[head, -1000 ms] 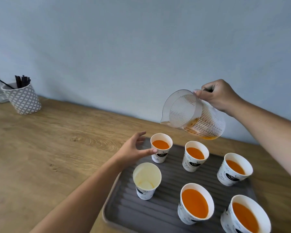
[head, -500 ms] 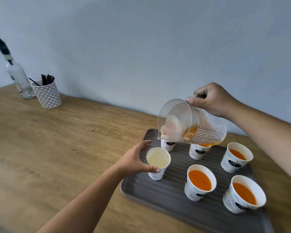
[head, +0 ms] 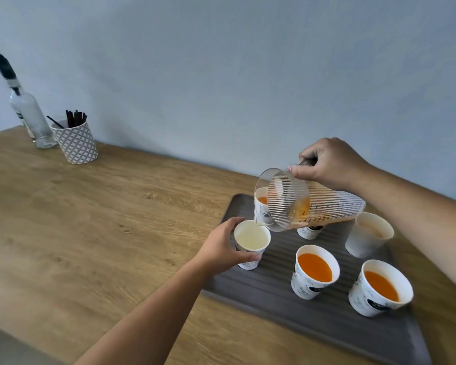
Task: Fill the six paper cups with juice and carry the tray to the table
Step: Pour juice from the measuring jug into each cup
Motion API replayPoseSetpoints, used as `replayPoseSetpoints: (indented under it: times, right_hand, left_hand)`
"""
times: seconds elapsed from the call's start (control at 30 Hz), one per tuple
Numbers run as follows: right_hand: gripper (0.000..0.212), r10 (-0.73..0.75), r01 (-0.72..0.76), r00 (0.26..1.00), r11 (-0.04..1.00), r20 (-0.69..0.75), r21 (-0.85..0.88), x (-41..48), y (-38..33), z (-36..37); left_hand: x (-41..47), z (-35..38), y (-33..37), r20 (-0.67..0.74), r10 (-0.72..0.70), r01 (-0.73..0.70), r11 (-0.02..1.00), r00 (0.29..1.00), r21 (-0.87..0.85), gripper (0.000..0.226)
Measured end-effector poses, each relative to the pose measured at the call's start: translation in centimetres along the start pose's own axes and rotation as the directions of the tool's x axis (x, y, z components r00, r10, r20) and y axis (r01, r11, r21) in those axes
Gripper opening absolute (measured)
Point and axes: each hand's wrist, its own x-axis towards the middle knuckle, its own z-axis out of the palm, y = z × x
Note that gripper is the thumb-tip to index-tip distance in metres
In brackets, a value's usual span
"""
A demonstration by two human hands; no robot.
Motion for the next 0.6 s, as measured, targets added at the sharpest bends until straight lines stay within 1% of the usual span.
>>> replayPoseSetpoints:
  times: [0.27, 0.6]
  right_hand:
    - [0.055, -0.05, 0.05, 0.999, 0.993, 0.005, -0.11, -0.02, -0.63, 0.22]
    - [0.054, -0.069, 0.073, 0.997, 0.984, 0.03, -0.165, 0.0, -0.75, 0.45]
  left_hand:
    - [-0.13, 0.1, 0.51, -0.026, 0.006, -0.005, 1.0, 1.0, 0.008, 0.087]
    - [-0.31, -0.2, 0.67, -0.01, -0.007, 0.007, 1.0, 1.0, -0.013, 0.089]
